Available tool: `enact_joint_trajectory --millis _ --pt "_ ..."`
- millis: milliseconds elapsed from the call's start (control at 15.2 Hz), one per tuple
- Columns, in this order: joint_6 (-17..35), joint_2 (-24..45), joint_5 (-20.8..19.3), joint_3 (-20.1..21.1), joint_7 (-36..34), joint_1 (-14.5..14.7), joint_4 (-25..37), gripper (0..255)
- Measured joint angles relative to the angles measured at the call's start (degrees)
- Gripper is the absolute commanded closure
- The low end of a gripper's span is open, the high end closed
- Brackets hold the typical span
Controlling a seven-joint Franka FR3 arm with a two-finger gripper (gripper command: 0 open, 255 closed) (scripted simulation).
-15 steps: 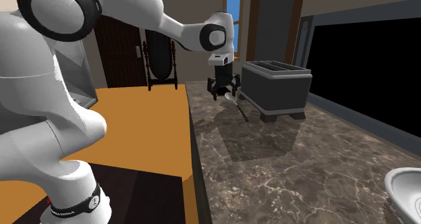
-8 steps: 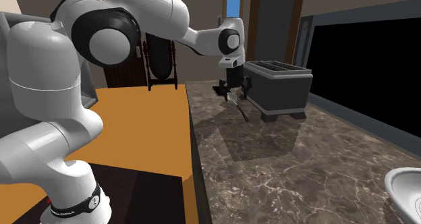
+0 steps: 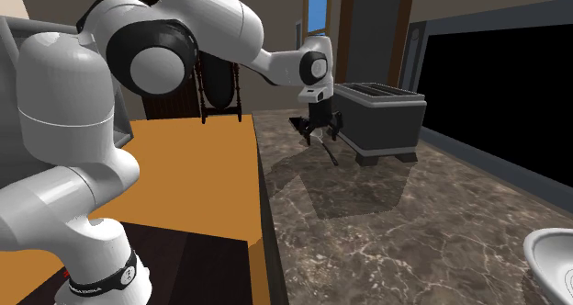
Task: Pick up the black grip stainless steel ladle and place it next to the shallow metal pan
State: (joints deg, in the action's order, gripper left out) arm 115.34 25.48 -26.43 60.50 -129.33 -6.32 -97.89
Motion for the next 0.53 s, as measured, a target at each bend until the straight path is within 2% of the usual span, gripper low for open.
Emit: enact_joint_trajectory --millis 198,264,528 --pt "0.06 0.07 -0.03 -0.02 0.01 0.01 -0.05 0" --pt "0.06 0.08 -0.04 -0.02 0.00 0.02 -0.05 255" --pt "0.13 0.07 -0.01 -0.04 0.00 -0.08 -0.20 255"
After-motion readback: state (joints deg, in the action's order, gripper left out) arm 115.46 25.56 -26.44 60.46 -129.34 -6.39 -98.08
